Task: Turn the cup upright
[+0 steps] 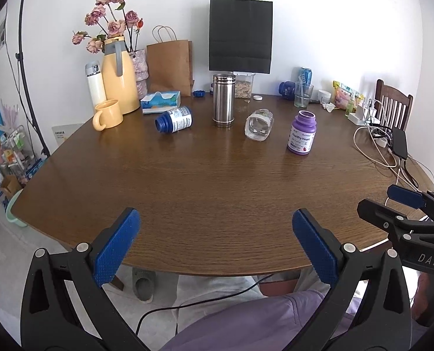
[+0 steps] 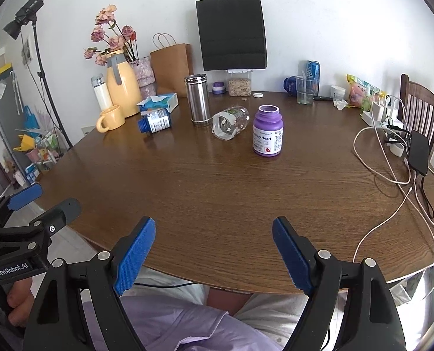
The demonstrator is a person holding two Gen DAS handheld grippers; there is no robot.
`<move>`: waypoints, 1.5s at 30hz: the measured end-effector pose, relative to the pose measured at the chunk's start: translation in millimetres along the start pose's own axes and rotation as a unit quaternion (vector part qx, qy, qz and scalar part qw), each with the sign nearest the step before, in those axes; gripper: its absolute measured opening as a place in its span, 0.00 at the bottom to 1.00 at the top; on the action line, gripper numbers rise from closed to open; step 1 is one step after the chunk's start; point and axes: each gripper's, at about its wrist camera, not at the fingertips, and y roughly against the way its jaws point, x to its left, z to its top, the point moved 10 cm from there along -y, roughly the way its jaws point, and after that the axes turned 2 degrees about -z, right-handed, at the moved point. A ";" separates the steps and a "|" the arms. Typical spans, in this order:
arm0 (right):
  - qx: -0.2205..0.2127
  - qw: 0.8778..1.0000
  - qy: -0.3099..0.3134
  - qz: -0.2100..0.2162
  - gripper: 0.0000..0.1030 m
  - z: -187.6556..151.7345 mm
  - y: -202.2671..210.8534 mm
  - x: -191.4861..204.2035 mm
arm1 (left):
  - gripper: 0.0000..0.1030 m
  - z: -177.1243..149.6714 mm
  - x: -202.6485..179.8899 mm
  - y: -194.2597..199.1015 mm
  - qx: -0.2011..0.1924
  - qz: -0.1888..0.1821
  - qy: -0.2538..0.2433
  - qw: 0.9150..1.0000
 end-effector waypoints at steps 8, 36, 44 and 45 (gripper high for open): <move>0.006 1.000 -0.001 0.001 0.83 -1.5 -2.3 -0.7 | 1.00 -1.1 1.4 -0.4 0.003 0.003 0.002 1.000; 0.008 1.000 -0.006 0.000 0.83 -3.2 -4.0 -3.5 | 1.00 -2.8 4.8 -2.8 0.008 0.008 0.006 1.000; 0.013 1.000 -0.001 0.002 0.83 -5.7 -6.9 -1.7 | 1.00 -2.4 6.0 -2.4 0.009 0.009 0.006 1.000; 0.013 1.000 -0.001 0.002 0.83 -5.9 -6.8 -1.6 | 1.00 -2.3 6.1 -2.2 0.009 0.009 0.005 1.000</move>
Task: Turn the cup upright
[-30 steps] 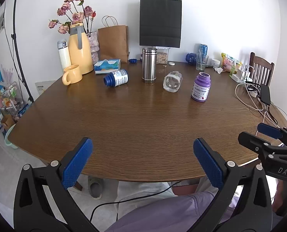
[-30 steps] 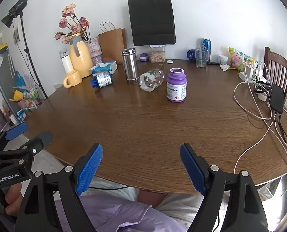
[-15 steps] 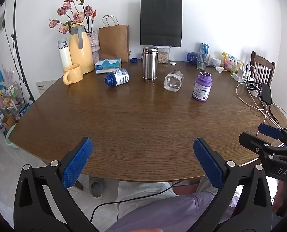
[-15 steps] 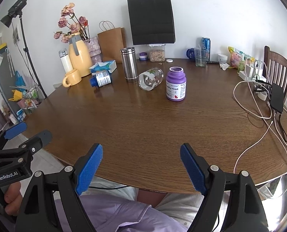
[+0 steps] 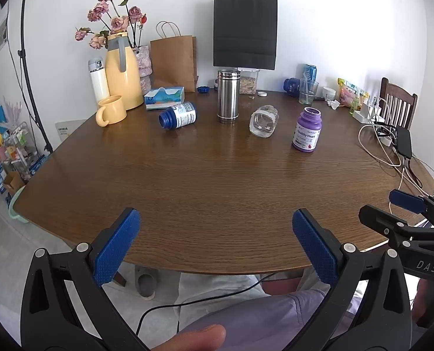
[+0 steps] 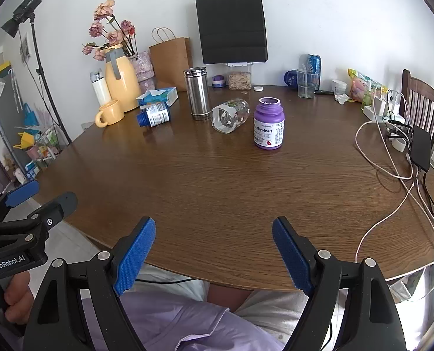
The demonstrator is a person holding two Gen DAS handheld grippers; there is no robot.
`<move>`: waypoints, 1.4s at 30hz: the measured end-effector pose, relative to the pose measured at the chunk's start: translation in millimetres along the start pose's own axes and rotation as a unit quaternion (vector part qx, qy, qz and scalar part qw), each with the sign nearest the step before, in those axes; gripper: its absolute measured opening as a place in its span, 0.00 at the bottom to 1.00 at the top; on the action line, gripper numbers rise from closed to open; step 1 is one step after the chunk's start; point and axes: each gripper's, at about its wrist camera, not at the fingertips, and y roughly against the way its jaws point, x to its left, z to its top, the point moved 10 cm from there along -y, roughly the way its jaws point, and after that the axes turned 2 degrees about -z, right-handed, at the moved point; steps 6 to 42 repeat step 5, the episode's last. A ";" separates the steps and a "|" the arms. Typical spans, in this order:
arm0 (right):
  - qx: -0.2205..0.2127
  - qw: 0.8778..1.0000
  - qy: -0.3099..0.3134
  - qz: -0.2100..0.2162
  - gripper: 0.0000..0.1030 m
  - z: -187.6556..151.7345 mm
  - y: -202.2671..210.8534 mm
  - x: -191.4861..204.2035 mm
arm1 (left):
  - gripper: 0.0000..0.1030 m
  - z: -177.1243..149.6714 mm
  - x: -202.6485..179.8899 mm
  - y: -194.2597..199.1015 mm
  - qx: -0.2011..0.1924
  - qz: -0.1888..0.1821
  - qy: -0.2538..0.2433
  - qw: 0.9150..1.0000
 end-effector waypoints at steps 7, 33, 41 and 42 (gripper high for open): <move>0.002 1.000 0.000 0.000 0.83 -0.1 -0.8 -0.4 | 1.00 0.5 0.1 0.2 -0.001 0.000 0.000 1.000; 0.002 1.000 0.000 0.000 0.83 -0.1 -0.8 -0.4 | 1.00 0.5 0.1 0.2 -0.001 0.000 0.000 1.000; 0.002 1.000 0.000 0.000 0.83 -0.1 -0.8 -0.4 | 1.00 0.5 0.1 0.2 -0.001 0.000 0.000 1.000; 0.002 1.000 0.000 0.000 0.83 -0.1 -0.8 -0.4 | 1.00 0.5 0.1 0.2 -0.001 0.000 0.000 1.000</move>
